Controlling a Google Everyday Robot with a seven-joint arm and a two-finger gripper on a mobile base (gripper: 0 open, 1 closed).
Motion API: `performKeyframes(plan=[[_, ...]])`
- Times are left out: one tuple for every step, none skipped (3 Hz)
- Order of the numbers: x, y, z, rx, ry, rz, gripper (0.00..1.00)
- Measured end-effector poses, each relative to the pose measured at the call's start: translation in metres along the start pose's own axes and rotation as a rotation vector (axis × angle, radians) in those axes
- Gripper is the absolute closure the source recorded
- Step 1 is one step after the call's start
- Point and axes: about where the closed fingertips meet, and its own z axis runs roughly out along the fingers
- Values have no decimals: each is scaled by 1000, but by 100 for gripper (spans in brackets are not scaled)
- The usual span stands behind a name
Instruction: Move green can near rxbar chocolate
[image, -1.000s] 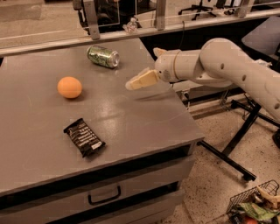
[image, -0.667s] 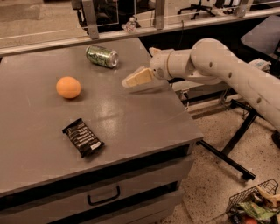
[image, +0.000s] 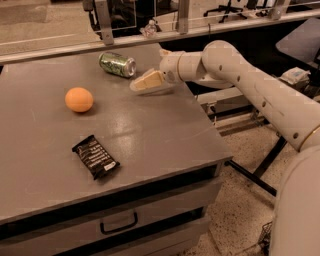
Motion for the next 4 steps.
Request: performKeyframes(plan=[[-5,0,24,-41,-10,-5,0],[-11,6,45,-87,-17,-5,0],[-18,13,65,-127,-25,-3,0],[-25,20,79,-154,-29,-3,18]])
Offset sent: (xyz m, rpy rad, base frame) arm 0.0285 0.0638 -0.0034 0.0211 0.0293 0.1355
